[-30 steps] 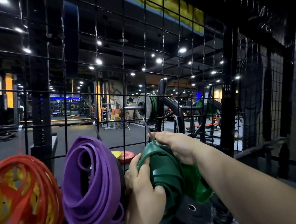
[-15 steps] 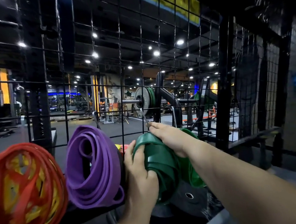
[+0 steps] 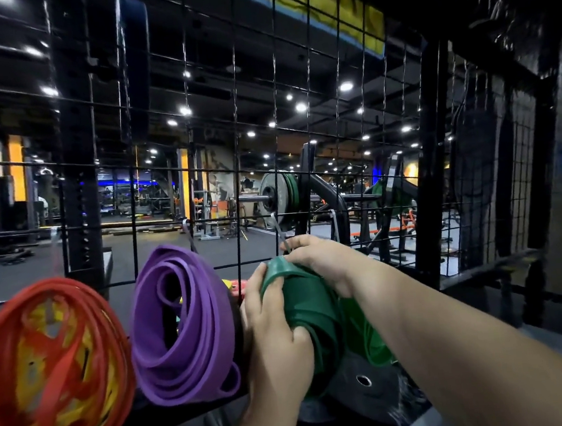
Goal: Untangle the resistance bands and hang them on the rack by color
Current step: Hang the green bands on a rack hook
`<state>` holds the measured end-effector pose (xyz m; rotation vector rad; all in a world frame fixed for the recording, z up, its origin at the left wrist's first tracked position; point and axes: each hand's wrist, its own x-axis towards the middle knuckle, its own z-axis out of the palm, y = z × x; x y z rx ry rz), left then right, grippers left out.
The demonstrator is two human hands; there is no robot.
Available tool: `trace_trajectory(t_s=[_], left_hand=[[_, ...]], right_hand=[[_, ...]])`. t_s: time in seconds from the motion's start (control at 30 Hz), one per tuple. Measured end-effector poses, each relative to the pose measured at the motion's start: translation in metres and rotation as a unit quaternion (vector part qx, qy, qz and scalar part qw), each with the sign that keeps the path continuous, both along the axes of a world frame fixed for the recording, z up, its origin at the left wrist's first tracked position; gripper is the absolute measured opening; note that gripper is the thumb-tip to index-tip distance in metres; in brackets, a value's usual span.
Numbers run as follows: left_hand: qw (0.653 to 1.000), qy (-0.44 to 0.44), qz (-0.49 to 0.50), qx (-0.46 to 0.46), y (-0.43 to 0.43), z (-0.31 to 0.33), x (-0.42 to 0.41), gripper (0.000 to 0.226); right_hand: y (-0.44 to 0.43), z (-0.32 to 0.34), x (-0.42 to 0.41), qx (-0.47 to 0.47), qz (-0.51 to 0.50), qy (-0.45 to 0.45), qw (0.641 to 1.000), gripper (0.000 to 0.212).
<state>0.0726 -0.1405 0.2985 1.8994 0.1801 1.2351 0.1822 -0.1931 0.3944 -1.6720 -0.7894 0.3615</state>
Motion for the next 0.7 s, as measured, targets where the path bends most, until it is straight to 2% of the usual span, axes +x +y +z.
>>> trace_trajectory(t_s=[0.17, 0.33, 0.47, 0.6, 0.7], left_hand=[[1.0, 0.014, 0.013, 0.003, -0.001, 0.015, 0.001, 0.086], [0.993, 0.112, 0.004, -0.02, -0.003, 0.034, 0.002, 0.082], [0.99, 0.142, 0.018, -0.013, 0.008, 0.041, 0.009, 0.072], [0.988, 0.151, 0.015, -0.033, 0.01, 0.038, 0.017, 0.07], [0.989, 0.137, -0.008, -0.046, 0.011, 0.031, 0.02, 0.078]], right_hand=[[-0.002, 0.013, 0.004, -0.021, -0.003, 0.0, 1.0, 0.021], [0.003, 0.008, 0.012, 0.009, -0.01, 0.006, 1.0, 0.02], [0.004, 0.002, 0.018, 0.053, 0.01, 0.048, 0.997, 0.009], [-0.004, 0.005, 0.018, 0.011, 0.006, 0.059, 0.998, 0.031], [-0.013, 0.006, 0.014, -0.021, 0.056, 0.041, 0.997, 0.031]])
